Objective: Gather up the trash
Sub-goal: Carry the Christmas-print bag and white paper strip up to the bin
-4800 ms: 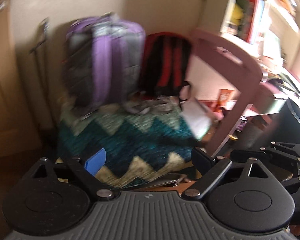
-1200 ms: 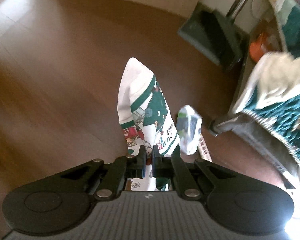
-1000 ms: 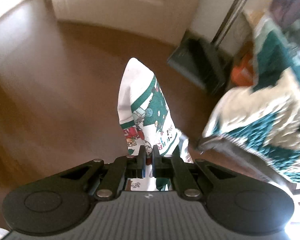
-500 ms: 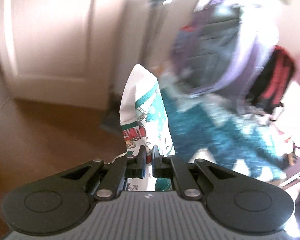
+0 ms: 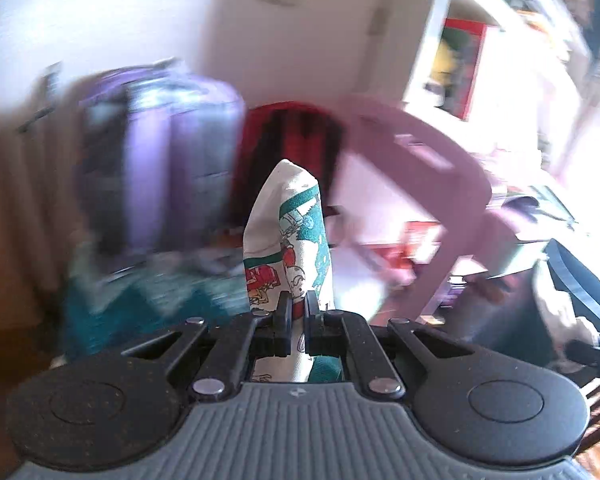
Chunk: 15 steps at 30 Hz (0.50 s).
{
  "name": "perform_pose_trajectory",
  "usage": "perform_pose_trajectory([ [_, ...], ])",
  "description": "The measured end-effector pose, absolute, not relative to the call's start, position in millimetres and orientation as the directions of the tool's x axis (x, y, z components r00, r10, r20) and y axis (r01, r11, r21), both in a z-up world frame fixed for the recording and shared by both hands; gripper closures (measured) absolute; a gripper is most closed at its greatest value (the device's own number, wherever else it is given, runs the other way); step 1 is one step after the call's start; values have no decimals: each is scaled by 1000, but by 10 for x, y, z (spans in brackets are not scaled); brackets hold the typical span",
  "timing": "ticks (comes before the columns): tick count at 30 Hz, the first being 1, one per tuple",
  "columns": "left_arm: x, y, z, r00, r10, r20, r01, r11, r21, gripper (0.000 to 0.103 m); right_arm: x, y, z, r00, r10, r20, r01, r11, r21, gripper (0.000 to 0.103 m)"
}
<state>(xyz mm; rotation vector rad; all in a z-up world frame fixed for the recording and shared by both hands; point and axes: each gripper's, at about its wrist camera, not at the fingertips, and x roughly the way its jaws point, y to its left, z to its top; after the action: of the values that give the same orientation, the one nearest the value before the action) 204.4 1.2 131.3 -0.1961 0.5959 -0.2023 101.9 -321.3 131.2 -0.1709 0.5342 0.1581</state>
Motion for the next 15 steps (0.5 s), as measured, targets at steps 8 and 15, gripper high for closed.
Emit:
perform_pose_trajectory([
  [8,2242,-1509,2054,792,-430,-433,372,903,-216,98,975,-4223,1715,884,-89,-459,34,991,-128,82],
  [15,2336,-2590,2451,752,-533,-387,504,844,-182,98,1111,-4902,1633,845,-211,-491,170,977,-128,82],
])
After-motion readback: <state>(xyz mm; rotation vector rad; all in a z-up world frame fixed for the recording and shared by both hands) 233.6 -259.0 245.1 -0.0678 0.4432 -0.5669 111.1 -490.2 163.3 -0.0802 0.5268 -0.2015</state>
